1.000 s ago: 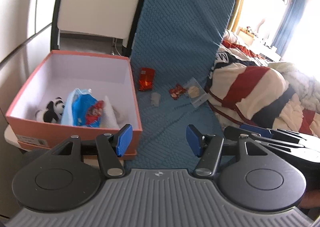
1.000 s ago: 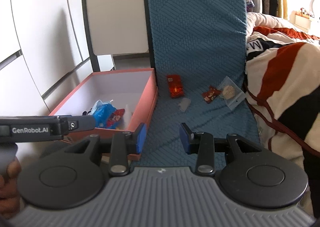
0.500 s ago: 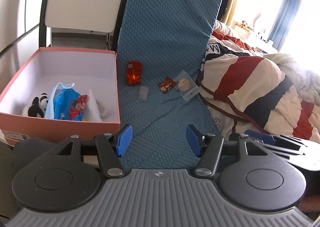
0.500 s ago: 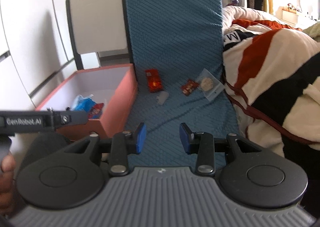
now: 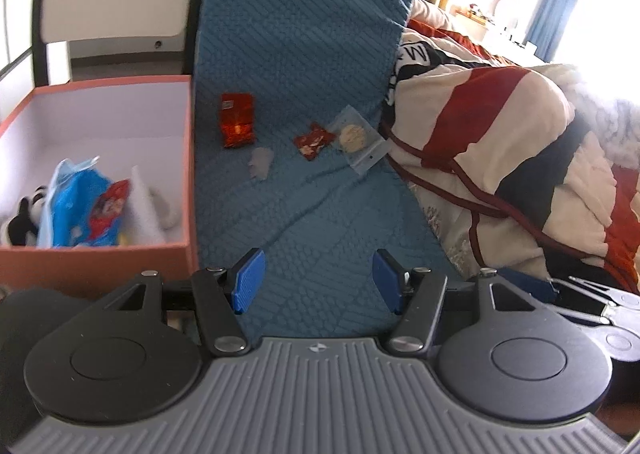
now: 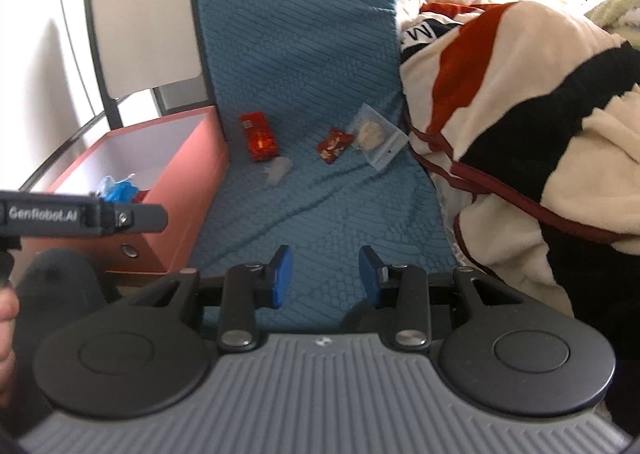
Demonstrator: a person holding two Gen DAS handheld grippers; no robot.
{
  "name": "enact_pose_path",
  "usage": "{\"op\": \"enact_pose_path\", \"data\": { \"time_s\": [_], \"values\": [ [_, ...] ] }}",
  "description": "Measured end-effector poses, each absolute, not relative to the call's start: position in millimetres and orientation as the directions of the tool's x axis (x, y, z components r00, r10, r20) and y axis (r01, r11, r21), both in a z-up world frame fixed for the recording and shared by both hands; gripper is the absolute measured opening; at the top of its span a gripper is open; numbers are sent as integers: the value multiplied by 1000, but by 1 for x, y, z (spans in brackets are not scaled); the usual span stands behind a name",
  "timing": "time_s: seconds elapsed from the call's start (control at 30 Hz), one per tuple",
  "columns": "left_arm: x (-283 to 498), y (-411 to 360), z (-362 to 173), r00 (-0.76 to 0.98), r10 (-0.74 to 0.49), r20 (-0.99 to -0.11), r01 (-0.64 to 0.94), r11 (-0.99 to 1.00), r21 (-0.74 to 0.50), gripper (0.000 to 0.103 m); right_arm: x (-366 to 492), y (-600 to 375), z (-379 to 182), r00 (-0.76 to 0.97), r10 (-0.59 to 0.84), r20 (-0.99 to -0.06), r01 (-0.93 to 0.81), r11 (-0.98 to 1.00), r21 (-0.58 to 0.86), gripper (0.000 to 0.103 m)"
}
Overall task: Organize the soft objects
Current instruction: 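Move both grippers back from the box toward the items on the seat, then grasp the translucent plastic piece with the left gripper while the right grasps the red wrapper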
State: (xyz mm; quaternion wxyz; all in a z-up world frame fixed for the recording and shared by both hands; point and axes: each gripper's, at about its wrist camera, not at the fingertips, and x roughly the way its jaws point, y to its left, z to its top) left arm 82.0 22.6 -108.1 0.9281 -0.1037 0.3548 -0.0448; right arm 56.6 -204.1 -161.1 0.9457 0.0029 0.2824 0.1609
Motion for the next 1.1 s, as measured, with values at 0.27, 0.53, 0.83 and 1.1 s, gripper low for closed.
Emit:
{"op": "enact_pose_path", "data": {
  "time_s": [0.27, 0.53, 0.83, 1.1],
  "values": [
    [132, 13, -129, 743, -174, -646, 31, 974, -226, 65, 81, -217, -170, 815, 255, -520, -232, 967, 109, 40],
    [183, 15, -145, 751, -158, -641, 33, 979, -204, 65, 122, -218, -176, 816, 249, -521, -210, 968, 135, 40],
    [229, 17, -171, 766, -141, -627, 26, 982, -188, 65, 175, -213, -179, 806, 262, -530, -222, 965, 138, 40],
    [244, 12, -197, 769, -110, -630, 1, 985, -170, 65, 202, -198, -186, 804, 279, -524, -237, 960, 149, 40]
  ]
}}
